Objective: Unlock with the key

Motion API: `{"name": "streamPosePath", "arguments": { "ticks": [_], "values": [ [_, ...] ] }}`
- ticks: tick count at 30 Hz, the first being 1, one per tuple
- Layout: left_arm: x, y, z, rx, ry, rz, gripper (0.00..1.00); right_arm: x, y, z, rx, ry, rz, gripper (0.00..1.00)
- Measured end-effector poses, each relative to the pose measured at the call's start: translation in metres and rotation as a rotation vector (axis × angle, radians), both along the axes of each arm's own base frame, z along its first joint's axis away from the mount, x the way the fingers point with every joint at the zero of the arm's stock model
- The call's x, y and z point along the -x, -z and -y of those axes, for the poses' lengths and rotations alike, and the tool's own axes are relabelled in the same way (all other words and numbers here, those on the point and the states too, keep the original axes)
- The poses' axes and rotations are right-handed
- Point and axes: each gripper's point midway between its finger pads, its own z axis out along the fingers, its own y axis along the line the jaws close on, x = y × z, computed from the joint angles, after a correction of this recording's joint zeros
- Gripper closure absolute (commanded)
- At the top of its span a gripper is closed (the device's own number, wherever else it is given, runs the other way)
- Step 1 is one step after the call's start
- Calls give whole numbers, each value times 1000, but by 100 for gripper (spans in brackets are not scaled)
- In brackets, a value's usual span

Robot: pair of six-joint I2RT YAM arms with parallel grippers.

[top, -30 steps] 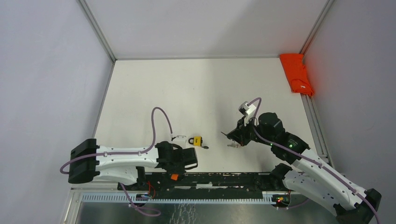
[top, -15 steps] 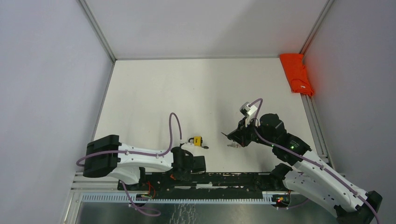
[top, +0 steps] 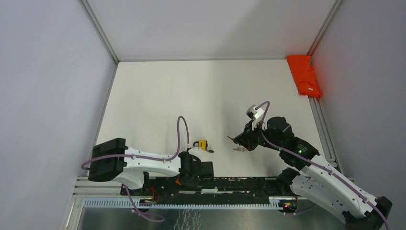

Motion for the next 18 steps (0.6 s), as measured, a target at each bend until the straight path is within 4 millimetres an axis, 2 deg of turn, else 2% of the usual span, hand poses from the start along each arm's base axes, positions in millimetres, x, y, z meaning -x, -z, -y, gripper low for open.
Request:
{"name": "streamPosePath", "arguments": {
  "ticks": [3,5,7,12,15,18],
  "values": [
    [-6,-7,-1,-14,-1,35,98,0,0,0,-1,0,0,100],
    [-16,-22,1,-18,-4,88,98,-1,0,-1,-2,1,-1,100],
    [-25,-42,7,2,-8,137,98,-2,0,-2,-3,3,-5,100],
    [-51,-110,22,114,-34,277,98,-5,1,-6,-11,4,-12,100],
    [-67,-150,23,181,-66,362,98,-7,1,-8,-14,7,-14,100],
    [-83,-176,18,219,-105,436,98,-10,2,-9,-12,17,-19,100]
  ]
}}
